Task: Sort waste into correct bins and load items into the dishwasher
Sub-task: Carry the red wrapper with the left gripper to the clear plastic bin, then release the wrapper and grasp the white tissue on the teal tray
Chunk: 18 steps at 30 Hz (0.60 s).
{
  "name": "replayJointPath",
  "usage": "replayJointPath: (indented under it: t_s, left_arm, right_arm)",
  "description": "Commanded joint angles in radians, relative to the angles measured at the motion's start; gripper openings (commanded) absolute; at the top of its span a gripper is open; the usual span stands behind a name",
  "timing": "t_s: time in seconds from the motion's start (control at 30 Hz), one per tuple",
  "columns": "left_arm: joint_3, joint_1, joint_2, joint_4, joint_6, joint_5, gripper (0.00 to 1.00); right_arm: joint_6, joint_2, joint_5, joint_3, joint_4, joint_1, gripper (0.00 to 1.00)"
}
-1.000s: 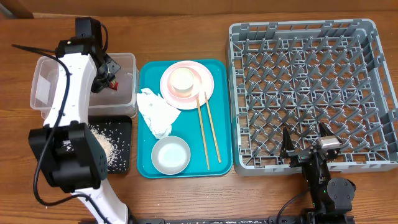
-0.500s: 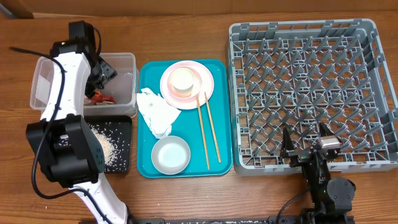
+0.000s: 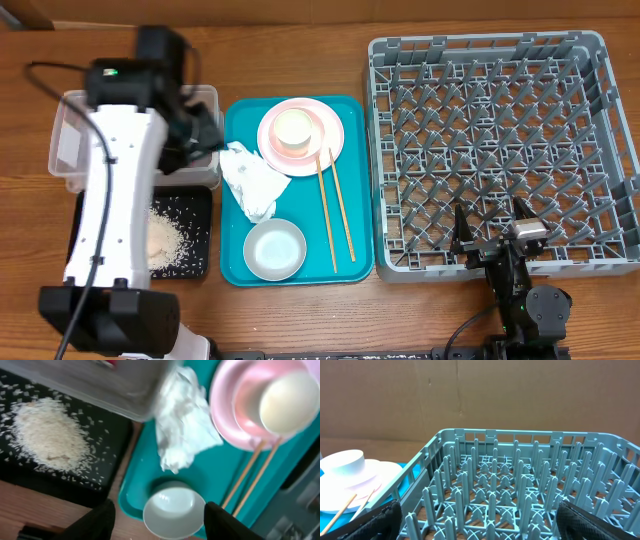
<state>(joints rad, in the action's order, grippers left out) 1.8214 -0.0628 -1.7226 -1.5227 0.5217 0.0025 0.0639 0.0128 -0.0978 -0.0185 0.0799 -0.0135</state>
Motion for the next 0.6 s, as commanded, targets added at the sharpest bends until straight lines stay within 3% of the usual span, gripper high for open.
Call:
replayJointPath:
  t_s: [0.0,0.33,0.57]
  left_arm:
    - [-0.054,-0.1,-0.005,-0.006,-0.045,-0.008,0.63]
    - [-0.328,-0.263,-0.005,0.105,0.029,-0.078,0.61]
    - [-0.539,-0.293,-0.005,0.362,0.028,-0.135,0.62]
  right_arm:
    - [0.004,-0.01,-0.001,0.011,-0.004,0.003,1.0]
    - [0.004,-0.01,-0.001,0.011,-0.004,0.003,1.0]
    - [0.004,-0.01,-0.001,0.011,-0.004,0.003,1.0]
